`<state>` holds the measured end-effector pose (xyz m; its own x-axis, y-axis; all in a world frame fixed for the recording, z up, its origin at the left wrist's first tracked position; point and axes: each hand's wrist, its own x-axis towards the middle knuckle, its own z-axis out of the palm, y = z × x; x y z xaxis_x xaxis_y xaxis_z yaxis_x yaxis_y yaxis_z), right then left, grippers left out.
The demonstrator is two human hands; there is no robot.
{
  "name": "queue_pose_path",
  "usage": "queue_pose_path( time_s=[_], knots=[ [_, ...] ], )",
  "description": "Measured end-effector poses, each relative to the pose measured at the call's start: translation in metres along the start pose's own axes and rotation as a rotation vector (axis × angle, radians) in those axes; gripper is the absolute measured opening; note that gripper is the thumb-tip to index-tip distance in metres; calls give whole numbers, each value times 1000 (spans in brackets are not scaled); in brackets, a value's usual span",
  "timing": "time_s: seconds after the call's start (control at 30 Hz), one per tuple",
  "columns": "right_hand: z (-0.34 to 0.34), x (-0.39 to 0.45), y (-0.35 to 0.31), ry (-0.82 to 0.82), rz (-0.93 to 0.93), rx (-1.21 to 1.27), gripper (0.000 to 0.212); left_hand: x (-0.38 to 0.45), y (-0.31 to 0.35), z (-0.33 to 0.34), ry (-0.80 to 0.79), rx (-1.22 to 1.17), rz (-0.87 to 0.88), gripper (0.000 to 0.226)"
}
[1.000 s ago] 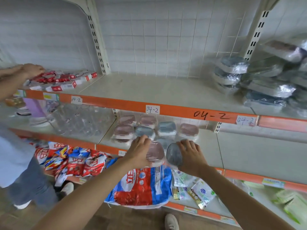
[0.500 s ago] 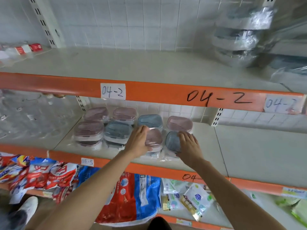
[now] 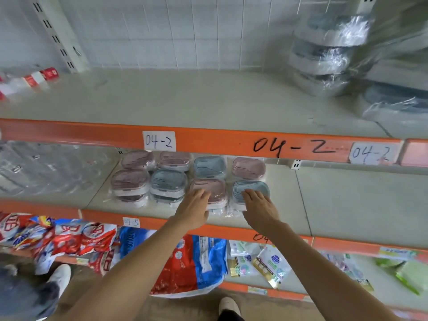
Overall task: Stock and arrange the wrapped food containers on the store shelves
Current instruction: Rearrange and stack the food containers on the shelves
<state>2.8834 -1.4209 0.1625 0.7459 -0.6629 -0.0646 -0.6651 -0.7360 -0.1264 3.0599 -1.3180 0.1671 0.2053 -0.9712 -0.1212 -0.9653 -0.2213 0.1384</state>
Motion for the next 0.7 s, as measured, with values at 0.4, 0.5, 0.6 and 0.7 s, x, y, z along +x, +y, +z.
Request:
queue_pose_path(
  time_s=[0.4,0.5,0.6,0.7],
  knots=[
    [-153,-128,-69,51,-87,-13,36,-150,35,-164,122,48,183,17],
    [-196,-152,-70,143,-89,-27,38,-164,48,-202,207,87,212,15],
    [-228,-168,-61,213,-75,-60,38,-161,63,-228,248,66,244,14],
    [-249,-165,-43,268,-44,-103,40,-143,83,-233,299,11,250,13]
  ],
)
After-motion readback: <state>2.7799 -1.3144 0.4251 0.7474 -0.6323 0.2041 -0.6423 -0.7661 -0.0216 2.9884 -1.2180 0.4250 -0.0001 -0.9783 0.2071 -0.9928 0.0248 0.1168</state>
